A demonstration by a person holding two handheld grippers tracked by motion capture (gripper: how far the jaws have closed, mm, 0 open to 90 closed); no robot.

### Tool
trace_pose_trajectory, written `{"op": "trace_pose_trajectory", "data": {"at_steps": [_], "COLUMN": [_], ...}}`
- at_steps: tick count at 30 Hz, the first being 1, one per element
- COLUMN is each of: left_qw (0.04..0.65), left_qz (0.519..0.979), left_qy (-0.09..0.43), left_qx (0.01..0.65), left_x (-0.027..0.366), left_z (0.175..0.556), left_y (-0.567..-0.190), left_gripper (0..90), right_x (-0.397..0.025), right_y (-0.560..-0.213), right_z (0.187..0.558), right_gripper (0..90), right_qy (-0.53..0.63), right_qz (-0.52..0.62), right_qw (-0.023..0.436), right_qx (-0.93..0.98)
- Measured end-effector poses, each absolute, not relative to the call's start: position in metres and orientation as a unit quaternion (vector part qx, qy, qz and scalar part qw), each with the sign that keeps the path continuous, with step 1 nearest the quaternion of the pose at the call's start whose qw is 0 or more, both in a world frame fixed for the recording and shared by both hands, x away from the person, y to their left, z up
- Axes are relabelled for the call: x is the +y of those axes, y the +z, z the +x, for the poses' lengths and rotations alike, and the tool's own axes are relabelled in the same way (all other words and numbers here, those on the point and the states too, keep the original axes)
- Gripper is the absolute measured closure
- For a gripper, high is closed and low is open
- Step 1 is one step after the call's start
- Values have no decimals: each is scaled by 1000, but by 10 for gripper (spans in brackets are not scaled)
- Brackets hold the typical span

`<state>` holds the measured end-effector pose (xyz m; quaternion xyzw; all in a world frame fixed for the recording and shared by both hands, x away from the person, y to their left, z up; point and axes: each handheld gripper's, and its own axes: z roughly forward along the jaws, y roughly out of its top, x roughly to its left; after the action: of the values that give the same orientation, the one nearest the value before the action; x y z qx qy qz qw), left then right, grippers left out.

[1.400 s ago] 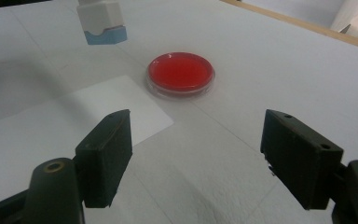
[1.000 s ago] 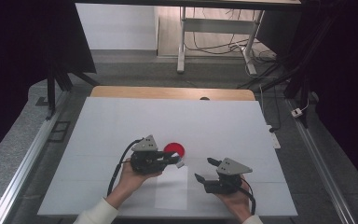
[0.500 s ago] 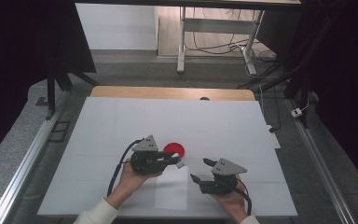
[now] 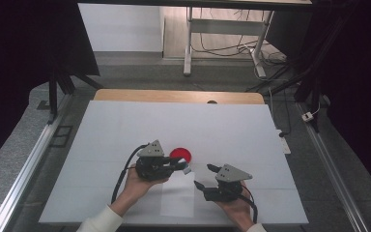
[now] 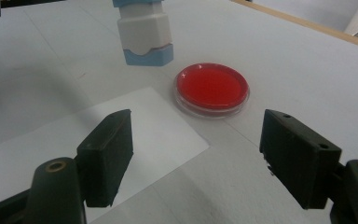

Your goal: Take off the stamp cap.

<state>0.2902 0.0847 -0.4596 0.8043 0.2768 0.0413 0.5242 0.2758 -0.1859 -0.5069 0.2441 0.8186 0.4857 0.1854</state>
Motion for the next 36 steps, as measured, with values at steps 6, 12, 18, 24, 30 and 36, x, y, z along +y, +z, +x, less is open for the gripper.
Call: {"op": "trace_pose_trajectory", "data": {"at_steps": [6, 12, 18, 24, 30, 36], "left_qw": [522, 524, 524, 524, 522, 522], "left_qz": [805, 804, 804, 804, 805, 803], "left_qy": [43, 43, 42, 43, 42, 47], "left_qx": [278, 277, 279, 278, 279, 283], "left_x": [84, 84, 84, 84, 83, 84], "left_z": [291, 291, 291, 290, 291, 291], "left_y": [-461, -461, -461, -461, -462, -463], "left_gripper": [757, 757, 757, 757, 757, 757], "right_x": [-182, -176, -167, -158, -151, -148], "right_y": [-508, -507, -507, -506, -505, -504], "right_z": [276, 276, 276, 275, 274, 272], "right_gripper": [250, 253, 255, 274, 309, 351], "right_qy": [485, 486, 485, 489, 488, 489], "right_qz": [241, 239, 235, 232, 229, 231], "right_qw": [186, 187, 186, 190, 200, 212], "right_qx": [820, 819, 821, 819, 818, 814]}}
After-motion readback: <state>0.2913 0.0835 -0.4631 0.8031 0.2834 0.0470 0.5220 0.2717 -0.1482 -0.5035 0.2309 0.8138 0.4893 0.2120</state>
